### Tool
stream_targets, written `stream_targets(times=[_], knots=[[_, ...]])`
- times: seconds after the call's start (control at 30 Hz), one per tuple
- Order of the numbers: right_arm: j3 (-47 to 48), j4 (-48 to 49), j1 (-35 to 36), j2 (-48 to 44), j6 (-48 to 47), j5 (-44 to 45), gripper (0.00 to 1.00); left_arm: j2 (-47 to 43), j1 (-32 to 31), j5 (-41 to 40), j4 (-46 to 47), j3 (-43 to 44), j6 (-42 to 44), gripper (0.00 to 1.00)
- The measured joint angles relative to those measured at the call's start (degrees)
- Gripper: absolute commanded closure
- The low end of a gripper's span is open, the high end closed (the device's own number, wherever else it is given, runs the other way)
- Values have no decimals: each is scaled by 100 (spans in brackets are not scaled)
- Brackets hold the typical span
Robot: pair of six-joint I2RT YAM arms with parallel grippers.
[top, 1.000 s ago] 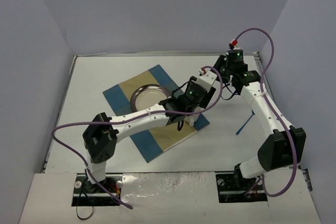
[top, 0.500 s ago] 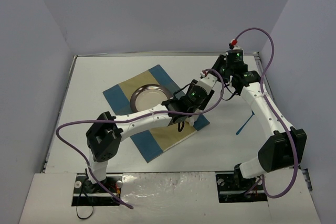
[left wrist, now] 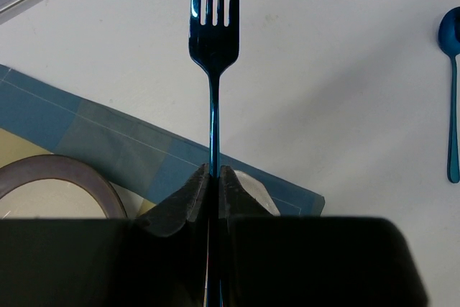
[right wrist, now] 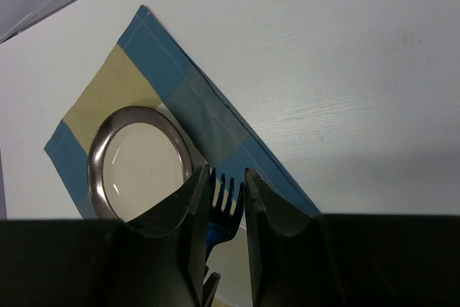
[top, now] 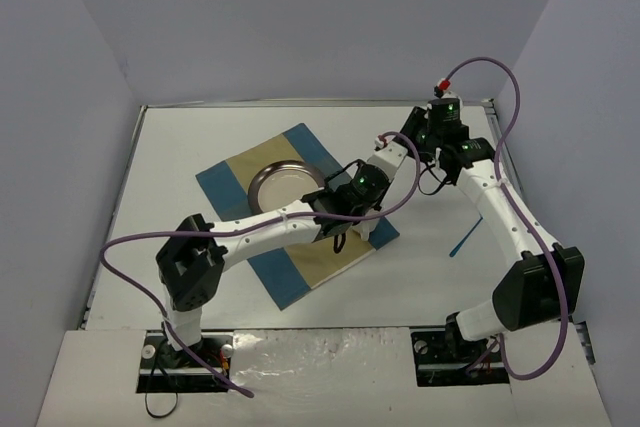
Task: Set the dinner table for one person
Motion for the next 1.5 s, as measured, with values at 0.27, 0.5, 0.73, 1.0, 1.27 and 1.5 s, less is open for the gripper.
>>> stream_targets(times=[0.27,0.5,0.73,1.0,1.27,1.5], knots=[[-21,-12,25,-201,-120,63,15,-835,359,264,114,-916,144,100],[-14,-21,-26,-466,-163,4,1,-1950,1139,784,25,-1715,388,100],[-16,-31,-60,-1054,-442,-129,0,-2754,2470,1761,-483,-2251,1210,100],[-607,86,-60,-2038,-919,-256,1,-2594,4052,2990,-962,-2224,2831,100],[-1212,142,-54,-2440,-1220,-489,1,-1071,4656,3970,-1057,-1346,3909,100],[-1401,246,-49,-2676,-1468,-665,1,10,4968,4299,-1013,-744,4240,100]])
